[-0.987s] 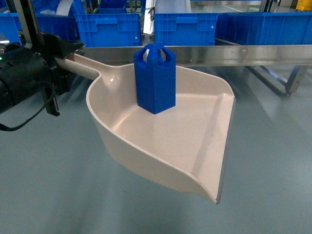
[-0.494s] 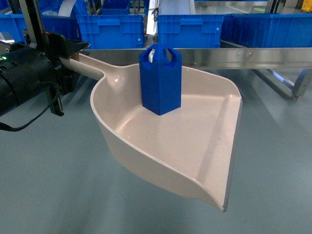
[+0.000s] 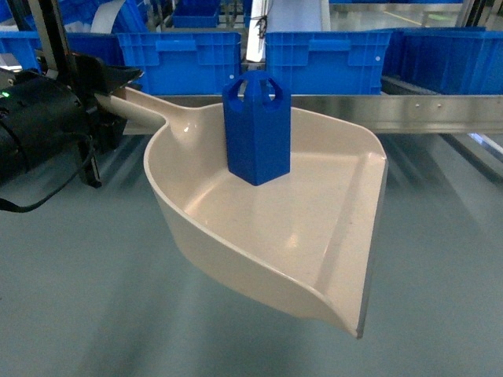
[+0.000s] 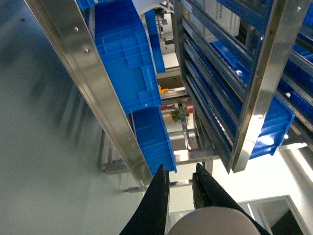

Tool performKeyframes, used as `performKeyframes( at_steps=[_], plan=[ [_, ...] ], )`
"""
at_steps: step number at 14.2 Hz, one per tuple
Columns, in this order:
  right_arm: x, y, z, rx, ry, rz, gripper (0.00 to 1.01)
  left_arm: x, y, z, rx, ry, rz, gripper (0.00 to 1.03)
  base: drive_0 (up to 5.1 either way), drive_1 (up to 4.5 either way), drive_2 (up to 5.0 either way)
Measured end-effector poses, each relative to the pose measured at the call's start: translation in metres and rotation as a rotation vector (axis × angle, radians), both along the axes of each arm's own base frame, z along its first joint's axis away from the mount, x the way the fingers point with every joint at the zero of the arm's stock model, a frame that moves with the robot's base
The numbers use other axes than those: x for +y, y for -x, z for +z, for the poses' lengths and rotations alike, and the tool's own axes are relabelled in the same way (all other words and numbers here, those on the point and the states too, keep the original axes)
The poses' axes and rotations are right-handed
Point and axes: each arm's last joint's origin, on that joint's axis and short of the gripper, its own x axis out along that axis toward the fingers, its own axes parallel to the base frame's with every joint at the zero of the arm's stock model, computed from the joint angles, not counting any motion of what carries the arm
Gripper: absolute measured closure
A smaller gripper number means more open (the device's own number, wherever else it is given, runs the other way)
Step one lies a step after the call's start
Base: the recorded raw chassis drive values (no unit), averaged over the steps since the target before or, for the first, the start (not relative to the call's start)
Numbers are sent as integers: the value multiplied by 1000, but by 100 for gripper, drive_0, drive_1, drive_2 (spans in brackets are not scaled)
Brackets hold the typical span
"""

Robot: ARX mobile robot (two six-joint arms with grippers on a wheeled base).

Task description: Place part in tray to right shelf

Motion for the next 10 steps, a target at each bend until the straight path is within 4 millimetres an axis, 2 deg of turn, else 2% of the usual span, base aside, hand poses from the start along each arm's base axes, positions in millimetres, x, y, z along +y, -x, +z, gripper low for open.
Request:
performKeyframes(
  at_steps=[10],
  plan=[
    [0, 0, 0, 0, 0, 0, 3, 2, 0, 0, 2, -1, 13, 91, 3, 435, -429]
  ],
)
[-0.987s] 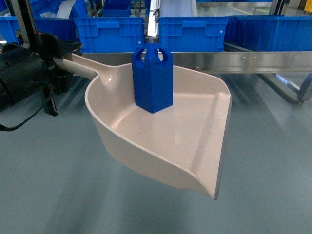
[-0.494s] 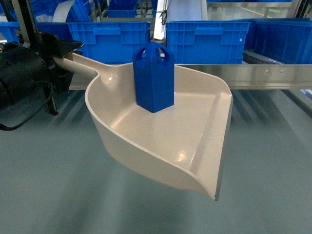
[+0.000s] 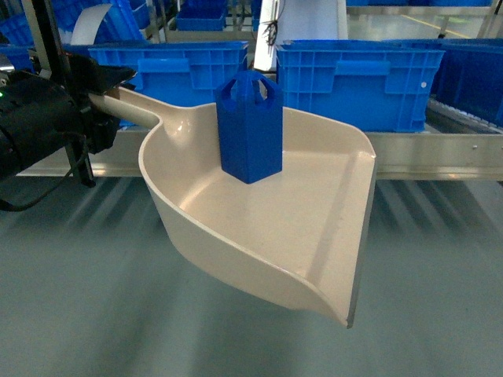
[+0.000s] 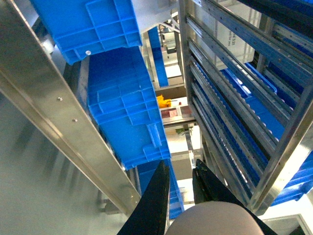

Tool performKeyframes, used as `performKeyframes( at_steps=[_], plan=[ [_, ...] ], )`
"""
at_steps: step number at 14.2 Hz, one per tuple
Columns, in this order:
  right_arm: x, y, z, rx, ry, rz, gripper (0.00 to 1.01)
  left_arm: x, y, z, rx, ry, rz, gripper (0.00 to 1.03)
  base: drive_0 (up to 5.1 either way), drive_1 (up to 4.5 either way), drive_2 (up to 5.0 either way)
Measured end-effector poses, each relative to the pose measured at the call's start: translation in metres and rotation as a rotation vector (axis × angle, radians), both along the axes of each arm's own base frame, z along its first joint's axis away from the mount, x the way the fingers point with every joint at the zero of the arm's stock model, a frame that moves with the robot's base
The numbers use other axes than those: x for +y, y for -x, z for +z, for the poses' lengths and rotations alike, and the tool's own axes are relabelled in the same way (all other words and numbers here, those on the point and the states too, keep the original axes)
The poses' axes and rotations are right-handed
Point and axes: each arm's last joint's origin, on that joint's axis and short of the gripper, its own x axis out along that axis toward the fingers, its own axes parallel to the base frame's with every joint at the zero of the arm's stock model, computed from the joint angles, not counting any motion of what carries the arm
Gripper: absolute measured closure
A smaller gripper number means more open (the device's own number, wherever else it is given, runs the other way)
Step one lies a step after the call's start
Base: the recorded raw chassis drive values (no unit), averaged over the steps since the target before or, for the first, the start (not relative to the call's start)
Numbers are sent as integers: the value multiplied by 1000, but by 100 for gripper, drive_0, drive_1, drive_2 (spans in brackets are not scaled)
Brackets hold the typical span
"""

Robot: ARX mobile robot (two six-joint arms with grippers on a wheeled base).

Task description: Place part in tray to right shelf

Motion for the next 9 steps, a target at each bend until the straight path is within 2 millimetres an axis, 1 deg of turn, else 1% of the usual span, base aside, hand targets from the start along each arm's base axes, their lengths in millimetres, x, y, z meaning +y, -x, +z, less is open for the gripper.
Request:
performKeyframes(
  at_steps=[9],
  plan=[
    [0, 0, 0, 2, 0, 0, 3, -1, 0, 0, -3, 1, -4, 91, 2, 435, -430]
  ],
)
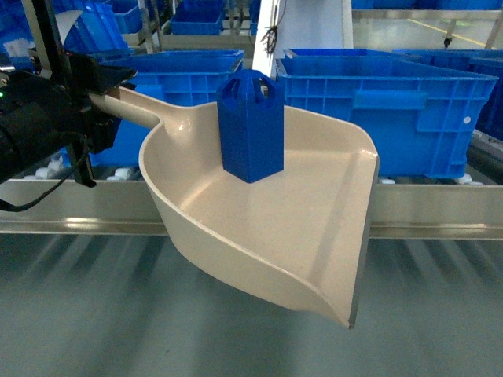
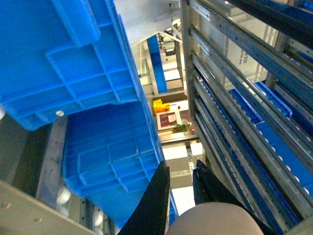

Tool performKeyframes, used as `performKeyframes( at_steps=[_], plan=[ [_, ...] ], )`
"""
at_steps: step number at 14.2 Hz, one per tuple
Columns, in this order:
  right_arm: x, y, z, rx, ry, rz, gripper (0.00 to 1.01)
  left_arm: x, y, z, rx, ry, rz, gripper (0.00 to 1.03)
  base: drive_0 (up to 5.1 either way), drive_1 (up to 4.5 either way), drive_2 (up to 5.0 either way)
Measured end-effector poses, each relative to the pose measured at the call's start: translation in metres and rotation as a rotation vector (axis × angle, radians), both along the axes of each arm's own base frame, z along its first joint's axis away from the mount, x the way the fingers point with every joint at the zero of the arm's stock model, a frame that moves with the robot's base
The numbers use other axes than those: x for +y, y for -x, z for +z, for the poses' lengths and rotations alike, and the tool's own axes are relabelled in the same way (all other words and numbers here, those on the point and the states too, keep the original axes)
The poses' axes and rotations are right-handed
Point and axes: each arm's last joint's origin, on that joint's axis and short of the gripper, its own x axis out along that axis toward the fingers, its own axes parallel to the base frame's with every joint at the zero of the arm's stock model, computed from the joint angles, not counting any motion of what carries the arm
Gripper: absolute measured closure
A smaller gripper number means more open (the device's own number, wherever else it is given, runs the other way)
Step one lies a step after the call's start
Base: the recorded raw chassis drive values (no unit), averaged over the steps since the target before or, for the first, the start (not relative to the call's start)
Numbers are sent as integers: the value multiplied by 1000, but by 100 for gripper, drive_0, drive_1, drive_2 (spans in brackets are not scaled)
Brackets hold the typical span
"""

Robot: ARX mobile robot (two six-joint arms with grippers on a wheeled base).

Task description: Place part in tray to right shelf

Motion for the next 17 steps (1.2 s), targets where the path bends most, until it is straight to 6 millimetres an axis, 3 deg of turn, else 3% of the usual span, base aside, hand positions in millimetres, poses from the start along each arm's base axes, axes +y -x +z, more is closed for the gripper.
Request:
performKeyframes(
  at_steps=[3, 17],
  plan=[
    [0, 0, 0, 0, 0, 0, 3, 0, 0, 0, 0, 1, 0, 91, 2, 435, -431],
    [0, 0, 0, 2, 0, 0, 3, 0, 0, 0, -1, 0, 0, 91, 0, 0, 0]
  ],
)
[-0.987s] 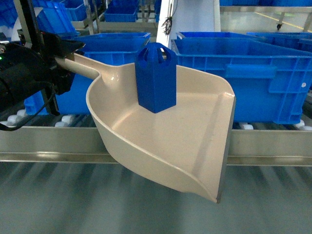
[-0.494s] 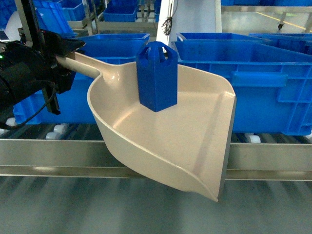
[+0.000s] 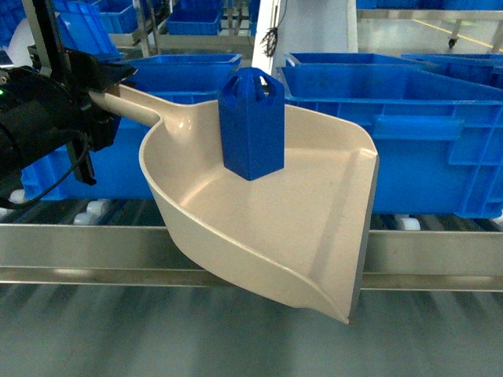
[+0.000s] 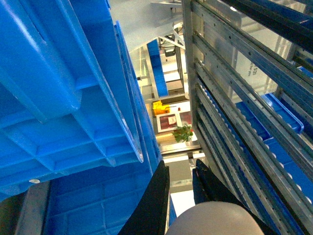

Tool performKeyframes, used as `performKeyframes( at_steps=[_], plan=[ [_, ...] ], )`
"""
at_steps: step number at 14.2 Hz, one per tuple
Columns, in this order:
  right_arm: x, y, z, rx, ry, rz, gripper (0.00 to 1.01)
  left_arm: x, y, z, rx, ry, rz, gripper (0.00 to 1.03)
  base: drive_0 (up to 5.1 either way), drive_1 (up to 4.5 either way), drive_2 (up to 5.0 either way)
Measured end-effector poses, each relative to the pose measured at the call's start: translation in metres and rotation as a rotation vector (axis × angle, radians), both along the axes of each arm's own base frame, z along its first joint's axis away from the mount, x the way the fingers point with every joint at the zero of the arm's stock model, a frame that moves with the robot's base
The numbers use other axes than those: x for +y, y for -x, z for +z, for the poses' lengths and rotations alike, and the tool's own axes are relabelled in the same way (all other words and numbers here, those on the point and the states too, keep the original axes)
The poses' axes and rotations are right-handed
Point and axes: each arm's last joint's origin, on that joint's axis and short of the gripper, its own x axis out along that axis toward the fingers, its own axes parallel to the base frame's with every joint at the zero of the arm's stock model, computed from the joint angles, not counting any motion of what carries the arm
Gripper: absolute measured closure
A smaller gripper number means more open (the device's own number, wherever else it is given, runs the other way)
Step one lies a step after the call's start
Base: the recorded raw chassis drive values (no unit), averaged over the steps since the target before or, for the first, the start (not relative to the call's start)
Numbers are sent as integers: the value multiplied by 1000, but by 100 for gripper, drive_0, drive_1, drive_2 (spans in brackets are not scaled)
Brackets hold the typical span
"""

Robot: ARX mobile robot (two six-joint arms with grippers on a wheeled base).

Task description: Place part in tray to right shelf

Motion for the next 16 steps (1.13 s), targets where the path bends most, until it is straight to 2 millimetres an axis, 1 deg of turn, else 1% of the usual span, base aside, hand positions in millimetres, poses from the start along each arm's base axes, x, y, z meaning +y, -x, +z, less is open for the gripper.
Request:
performKeyframes(
  at_steps=[16],
  plan=[
    [0, 0, 0, 0, 0, 0, 3, 0, 0, 0, 0, 0, 0, 91, 0, 0, 0]
  ],
)
